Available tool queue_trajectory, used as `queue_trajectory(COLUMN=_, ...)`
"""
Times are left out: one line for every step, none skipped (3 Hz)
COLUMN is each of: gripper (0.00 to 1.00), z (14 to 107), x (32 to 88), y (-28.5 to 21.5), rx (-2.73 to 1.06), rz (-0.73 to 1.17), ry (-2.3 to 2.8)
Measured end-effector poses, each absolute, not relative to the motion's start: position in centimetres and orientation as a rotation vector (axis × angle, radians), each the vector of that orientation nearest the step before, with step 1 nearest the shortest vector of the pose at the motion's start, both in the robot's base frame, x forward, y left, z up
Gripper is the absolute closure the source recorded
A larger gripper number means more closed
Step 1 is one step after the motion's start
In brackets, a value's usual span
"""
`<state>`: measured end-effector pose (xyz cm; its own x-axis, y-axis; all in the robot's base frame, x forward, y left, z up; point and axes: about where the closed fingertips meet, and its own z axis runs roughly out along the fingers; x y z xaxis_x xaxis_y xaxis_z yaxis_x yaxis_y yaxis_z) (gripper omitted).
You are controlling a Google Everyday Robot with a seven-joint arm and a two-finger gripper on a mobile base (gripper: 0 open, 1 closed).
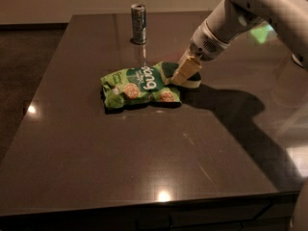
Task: Move sponge near green rice chip bag
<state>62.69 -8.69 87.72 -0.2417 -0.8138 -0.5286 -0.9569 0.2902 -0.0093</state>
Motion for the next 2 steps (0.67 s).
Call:
queue_trajectory(gripper=0.82, z=87.6, x=61.9, y=-6.9, rx=-1.623, rz=0.504, ry=2.091)
queue_trajectory(gripper=0.59, z=87.3, x=61.4, y=-5.9, rx=-1.643, rz=0.554, ry=2.054)
